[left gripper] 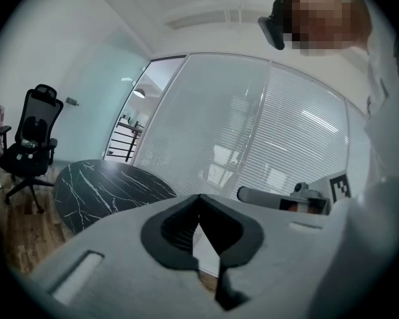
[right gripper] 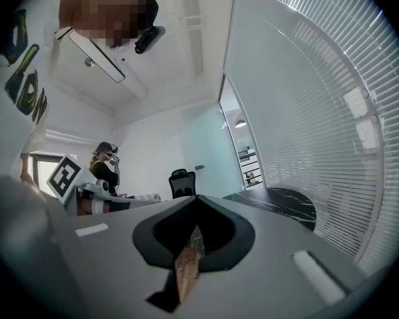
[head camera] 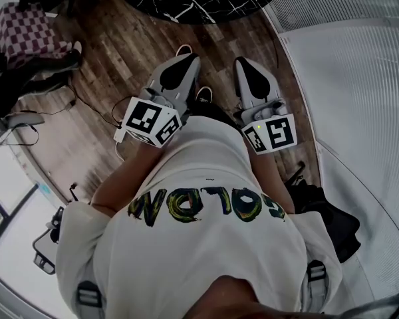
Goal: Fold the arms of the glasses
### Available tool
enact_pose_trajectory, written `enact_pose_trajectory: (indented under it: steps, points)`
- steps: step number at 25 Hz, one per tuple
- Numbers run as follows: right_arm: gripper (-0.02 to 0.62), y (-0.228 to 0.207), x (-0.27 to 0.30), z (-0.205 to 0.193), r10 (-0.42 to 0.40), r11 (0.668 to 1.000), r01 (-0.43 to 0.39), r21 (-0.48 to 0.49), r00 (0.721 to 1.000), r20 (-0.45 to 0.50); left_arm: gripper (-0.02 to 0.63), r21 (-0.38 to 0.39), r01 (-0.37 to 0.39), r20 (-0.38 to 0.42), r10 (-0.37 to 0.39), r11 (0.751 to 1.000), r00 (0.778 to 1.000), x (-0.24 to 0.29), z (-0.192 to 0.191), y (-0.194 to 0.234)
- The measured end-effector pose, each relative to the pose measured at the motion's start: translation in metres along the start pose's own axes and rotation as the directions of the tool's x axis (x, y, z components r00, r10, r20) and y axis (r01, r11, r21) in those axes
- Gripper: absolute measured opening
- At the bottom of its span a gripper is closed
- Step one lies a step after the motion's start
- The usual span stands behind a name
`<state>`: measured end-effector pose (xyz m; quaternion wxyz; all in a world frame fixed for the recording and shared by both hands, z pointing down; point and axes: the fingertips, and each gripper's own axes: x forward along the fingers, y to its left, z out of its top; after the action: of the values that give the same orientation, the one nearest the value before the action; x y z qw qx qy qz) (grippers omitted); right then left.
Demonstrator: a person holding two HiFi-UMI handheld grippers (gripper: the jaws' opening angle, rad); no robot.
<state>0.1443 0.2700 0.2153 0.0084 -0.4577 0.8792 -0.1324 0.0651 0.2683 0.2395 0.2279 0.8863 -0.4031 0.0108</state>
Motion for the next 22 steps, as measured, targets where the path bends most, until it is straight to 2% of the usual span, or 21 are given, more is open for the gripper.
enact_pose_trajectory:
  steps: [5, 15, 22]
  points:
    - [0.003, -0.009, 0.041, -0.003, -0.008, 1.000, 0.007, -0.012, 0.999, -0.035, 0.002, -0.039, 0.003, 0.000, -0.003, 0.999, 1.000, 0.020, 0.007, 0.040]
    - [0.003, -0.021, 0.180, 0.021, 0.002, 0.999, -0.005, -0.047, 0.997, -0.080, 0.002, -0.062, 0.030, 0.009, -0.029, 0.998, 1.000, 0.065, 0.071, 0.152]
    - [0.003, -0.033, 0.241, 0.027, -0.038, 0.998, 0.033, -0.056, 0.995, -0.091, 0.002, -0.067, 0.042, -0.009, -0.042, 0.997, 0.999, 0.088, 0.095, 0.210]
